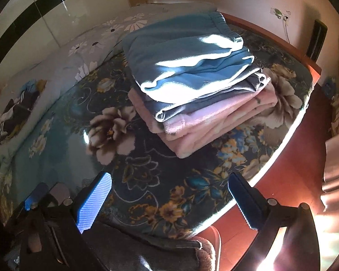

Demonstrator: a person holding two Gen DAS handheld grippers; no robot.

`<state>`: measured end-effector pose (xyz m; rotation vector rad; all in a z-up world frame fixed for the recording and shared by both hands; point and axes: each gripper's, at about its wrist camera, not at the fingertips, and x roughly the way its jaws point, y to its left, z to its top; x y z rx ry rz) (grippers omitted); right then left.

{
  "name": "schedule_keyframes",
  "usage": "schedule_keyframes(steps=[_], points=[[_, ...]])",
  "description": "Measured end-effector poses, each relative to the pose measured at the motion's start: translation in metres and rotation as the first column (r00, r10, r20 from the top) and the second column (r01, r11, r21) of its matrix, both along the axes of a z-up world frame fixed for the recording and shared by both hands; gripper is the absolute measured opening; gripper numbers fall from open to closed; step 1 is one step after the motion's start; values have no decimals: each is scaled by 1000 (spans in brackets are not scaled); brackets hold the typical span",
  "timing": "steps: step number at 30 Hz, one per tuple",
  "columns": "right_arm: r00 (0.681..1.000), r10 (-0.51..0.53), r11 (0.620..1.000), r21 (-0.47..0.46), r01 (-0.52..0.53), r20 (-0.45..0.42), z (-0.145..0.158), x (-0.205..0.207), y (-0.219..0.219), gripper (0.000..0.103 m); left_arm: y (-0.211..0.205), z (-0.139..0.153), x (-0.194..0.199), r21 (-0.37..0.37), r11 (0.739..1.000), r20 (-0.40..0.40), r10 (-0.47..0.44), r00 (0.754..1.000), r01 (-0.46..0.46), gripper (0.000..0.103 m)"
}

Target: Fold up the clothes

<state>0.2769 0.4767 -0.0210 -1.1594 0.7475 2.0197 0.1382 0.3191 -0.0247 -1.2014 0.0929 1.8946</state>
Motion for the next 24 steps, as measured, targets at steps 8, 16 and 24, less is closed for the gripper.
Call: schedule_keyframes(steps=[8,16,24], points=[[1000,-3,1000,6,3,22,0,-4,-1,103,0,-8,-5,-33,999,25,8,1000,-7,103],[999,-15,1000,-7,15,40,-4,-4,-1,103,1,-11,-5,-53,999,27,6,1000,-5,103],[999,-22,1000,-12,22,43,-4,-3,-2,103,1,-12,-5,-55,998,37,3,999,-1,103]])
